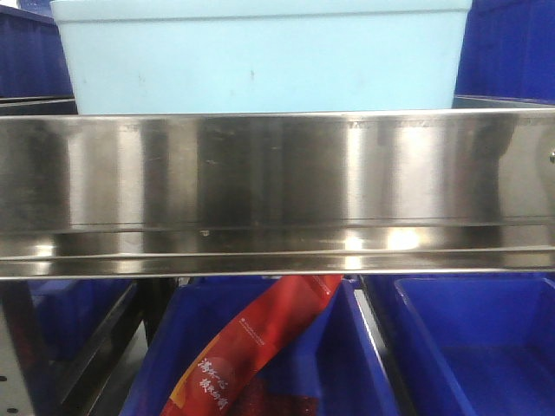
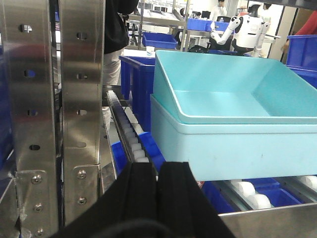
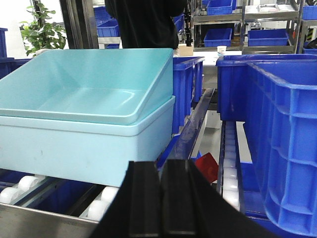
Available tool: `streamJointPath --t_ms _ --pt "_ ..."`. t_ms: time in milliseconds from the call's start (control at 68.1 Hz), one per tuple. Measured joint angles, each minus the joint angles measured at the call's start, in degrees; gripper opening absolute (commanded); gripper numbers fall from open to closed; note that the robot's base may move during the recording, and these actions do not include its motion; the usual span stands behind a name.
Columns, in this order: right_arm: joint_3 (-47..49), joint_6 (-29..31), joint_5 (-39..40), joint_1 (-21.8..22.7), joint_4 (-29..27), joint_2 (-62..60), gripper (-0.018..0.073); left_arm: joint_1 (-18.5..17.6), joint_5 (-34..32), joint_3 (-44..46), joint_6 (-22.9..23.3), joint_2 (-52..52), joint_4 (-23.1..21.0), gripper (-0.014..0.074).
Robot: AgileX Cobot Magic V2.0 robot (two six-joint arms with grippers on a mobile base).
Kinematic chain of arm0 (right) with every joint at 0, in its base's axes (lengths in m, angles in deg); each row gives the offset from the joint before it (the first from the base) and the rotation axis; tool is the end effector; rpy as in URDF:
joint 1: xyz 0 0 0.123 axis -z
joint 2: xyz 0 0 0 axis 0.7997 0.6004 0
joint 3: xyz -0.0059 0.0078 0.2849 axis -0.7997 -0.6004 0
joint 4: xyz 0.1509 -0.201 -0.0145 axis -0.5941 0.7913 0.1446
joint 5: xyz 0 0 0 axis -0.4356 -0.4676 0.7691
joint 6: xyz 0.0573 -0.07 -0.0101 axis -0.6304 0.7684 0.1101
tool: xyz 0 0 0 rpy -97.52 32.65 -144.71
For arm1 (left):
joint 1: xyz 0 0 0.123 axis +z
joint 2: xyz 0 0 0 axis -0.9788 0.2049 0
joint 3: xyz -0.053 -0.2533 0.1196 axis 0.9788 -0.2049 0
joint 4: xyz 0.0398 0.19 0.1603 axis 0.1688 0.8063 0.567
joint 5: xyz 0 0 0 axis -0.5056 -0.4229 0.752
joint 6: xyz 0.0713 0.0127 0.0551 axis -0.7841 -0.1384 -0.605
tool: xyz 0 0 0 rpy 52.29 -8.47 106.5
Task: Move two blue bins to right shelf middle
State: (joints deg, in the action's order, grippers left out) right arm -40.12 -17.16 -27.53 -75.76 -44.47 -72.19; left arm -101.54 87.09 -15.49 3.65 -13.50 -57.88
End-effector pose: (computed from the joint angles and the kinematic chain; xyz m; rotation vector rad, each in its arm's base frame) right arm 0.0362 0.0104 0.3211 -0.2104 1.5753 0.3372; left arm 0.0126 0.0021 0.3319 0.1874 1.5733 -0.3338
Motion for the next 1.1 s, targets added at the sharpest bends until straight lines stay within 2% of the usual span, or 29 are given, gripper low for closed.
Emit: streamJointPath --t_ms 514,617,719,837,910,1101 --pt "0.00 0.00 0.00 0.00 0.00 0.00 -0.0162 0.09 -0.73 -0.57 -1.05 0.00 0.00 -0.0111" --pt "0.00 0.00 0.00 0.00 0.00 0.00 -0.0162 2.87 -5.34 -3.07 -3.56 0.00 0.00 -0.0111" --pt "0.00 0.00 0.00 0.00 0.00 0.00 -0.0162 7.85 -11.29 -7.89 -4.75 -0.49 -1.31 -0.0111" --pt "0.00 0.00 0.00 0.00 0.00 0.00 -0.0162 13.31 -16.11 -15.21 -11.50 -1.80 -8.03 -0.0111" --pt "0.00 0.00 0.00 0.00 0.00 0.00 -0.0162 15.97 -18.92 -19.58 -14.57 -3.02 -10.51 -0.0111" --pt "0.00 0.00 0.13 0.00 0.00 0.00 -0.0162 17.79 -23.79 -28.30 -16.14 -3.25 -11.72 -0.0111"
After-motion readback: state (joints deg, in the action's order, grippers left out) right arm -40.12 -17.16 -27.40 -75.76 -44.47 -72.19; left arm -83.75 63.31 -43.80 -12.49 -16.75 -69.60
